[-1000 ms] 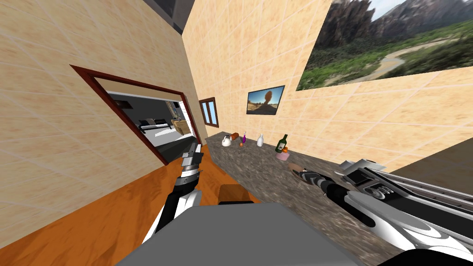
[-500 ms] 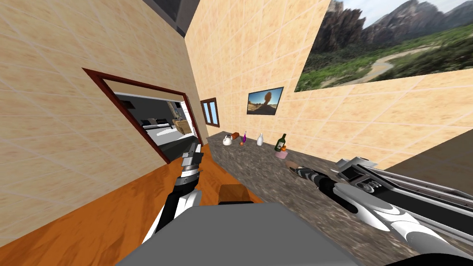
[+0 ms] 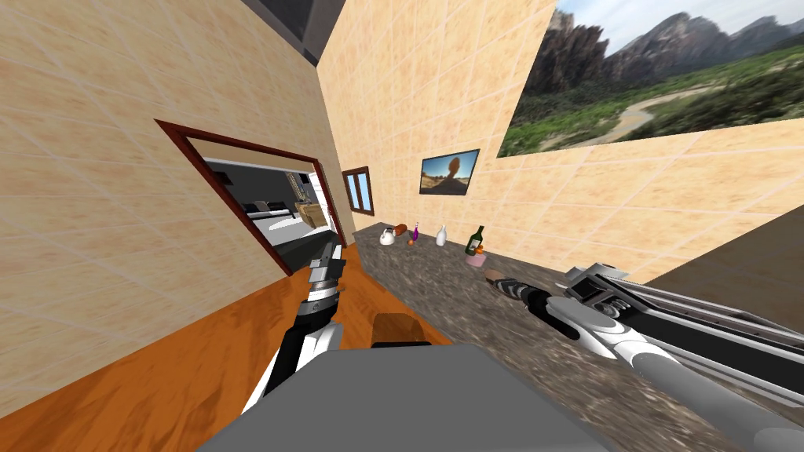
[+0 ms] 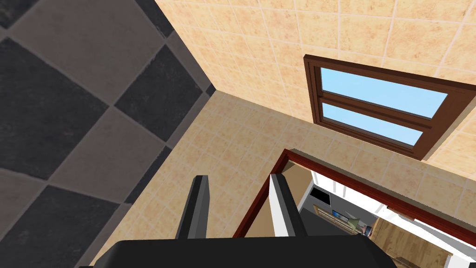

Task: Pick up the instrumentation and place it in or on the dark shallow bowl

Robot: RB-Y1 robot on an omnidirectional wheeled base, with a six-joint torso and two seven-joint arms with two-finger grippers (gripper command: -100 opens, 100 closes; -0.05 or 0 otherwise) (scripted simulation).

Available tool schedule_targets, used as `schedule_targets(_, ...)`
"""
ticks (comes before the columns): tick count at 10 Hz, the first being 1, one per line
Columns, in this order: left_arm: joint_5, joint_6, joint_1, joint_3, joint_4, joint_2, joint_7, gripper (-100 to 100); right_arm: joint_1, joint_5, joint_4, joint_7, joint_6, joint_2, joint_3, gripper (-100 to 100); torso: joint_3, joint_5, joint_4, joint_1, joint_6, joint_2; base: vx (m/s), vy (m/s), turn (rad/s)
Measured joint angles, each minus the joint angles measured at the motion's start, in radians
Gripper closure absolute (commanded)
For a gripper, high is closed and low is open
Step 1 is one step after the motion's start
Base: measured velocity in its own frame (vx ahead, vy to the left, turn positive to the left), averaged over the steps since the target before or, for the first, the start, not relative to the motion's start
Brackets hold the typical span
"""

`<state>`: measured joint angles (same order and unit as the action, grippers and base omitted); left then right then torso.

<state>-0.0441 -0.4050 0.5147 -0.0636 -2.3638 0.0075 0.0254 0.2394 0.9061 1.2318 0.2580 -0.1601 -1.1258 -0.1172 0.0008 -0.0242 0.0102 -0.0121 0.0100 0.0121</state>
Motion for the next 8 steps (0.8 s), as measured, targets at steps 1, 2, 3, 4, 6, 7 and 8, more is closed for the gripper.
schedule_targets(1,0.0,0.0,0.0,0.0,0.0,0.0,0.0,0,-0.021,0.005,-0.009,0.015,-0.004,0.003,-0.001,-100,-0.002,0.0,0.001,0.001,0.0,-0.003,0.008,0.012,-0.002)
schedule_targets(2,0.0,0.0,0.0,0.0,0.0,0.0,0.0,0,-0.054,0.009,-0.022,0.016,-0.009,0.011,-0.005,-100,-0.003,0.0,0.001,0.001,0.0,-0.006,-0.135,0.026,0.046)
schedule_targets(3,0.0,0.0,0.0,0.0,0.0,0.0,0.0,0,-0.087,0.038,-0.056,0.031,-0.022,0.006,-0.027,-100,0.0,0.0,0.0,0.001,0.0,0.001,-0.145,0.032,0.016)
schedule_targets(4,0.0,0.0,0.0,0.0,0.0,0.0,0.0,0,-0.114,0.067,-0.083,0.062,-0.027,-0.01,-0.058,-100,0.001,0.001,-0.001,0.002,0.0,0.002,-0.056,0.011,-0.01)
schedule_targets(6,0.0,0.0,0.0,0.0,0.0,0.0,0.0,0,-0.175,0.09,-0.133,0.111,-0.031,-0.013,-0.107,-100,-0.002,0.0,0.001,0.0,0.0,-0.004,0.003,-0.006,-0.001)
schedule_targets(7,0.0,0.0,0.0,0.0,0.0,0.0,0.0,0,-0.202,0.091,-0.133,0.12,-0.03,-0.013,-0.117,-100,-0.004,0.0,0.001,0.0,0.0,-0.006,0.013,-0.004,0.003)
schedule_targets(8,0.0,0.0,0.0,0.0,0.0,0.0,0.0,0,-0.232,0.091,-0.12,0.143,-0.016,-0.032,-0.141,-100,-0.004,0.0,0.002,0.0,0.0,-0.007,-0.095,0.032,0.04)
